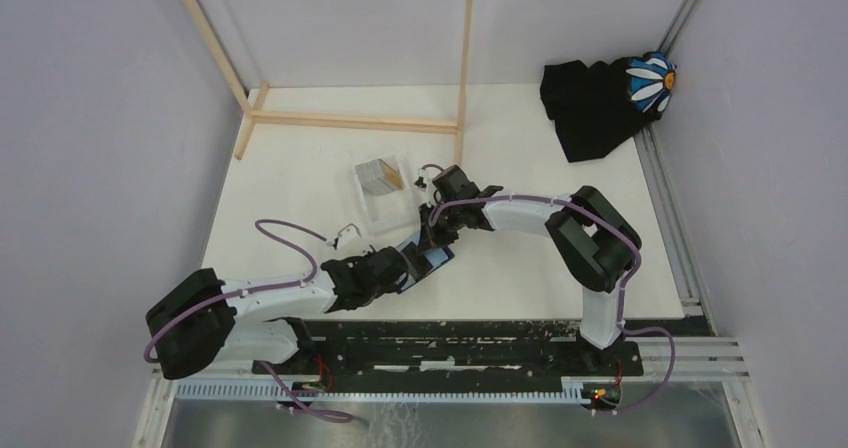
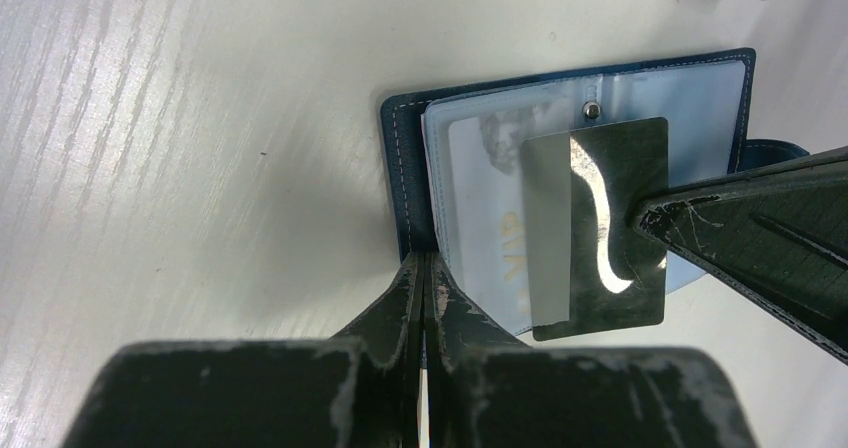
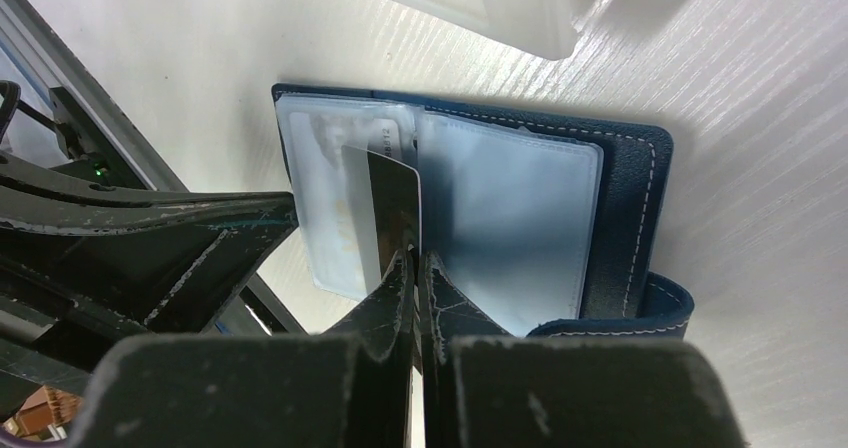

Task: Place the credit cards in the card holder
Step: Insert the credit card into the card holder.

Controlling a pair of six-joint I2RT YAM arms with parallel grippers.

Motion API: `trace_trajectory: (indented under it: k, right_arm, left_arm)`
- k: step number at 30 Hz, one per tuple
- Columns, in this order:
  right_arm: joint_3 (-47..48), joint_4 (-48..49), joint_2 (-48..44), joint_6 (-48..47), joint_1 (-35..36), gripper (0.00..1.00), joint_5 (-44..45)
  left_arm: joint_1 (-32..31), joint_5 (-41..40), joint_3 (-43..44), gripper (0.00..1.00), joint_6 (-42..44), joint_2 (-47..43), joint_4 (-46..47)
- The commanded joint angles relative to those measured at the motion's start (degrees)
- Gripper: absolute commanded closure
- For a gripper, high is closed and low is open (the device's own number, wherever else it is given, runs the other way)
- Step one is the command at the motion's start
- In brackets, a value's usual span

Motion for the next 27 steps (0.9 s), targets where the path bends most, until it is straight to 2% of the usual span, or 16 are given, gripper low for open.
trace_trajectory:
  k: [1,27]
  right_arm:
    - [0.8,0.8,1.7,0.0,0.4,0.99,1.2]
    - [-0.9,7.2,2.0,6.6,1.3,0.99,3.8]
  left_arm:
    - [-0.3,0.1,0.7,0.97,-0.8,2.3,0.0]
    - [-0.2,0.6,3.1,0.97,0.9,4.7,0.2]
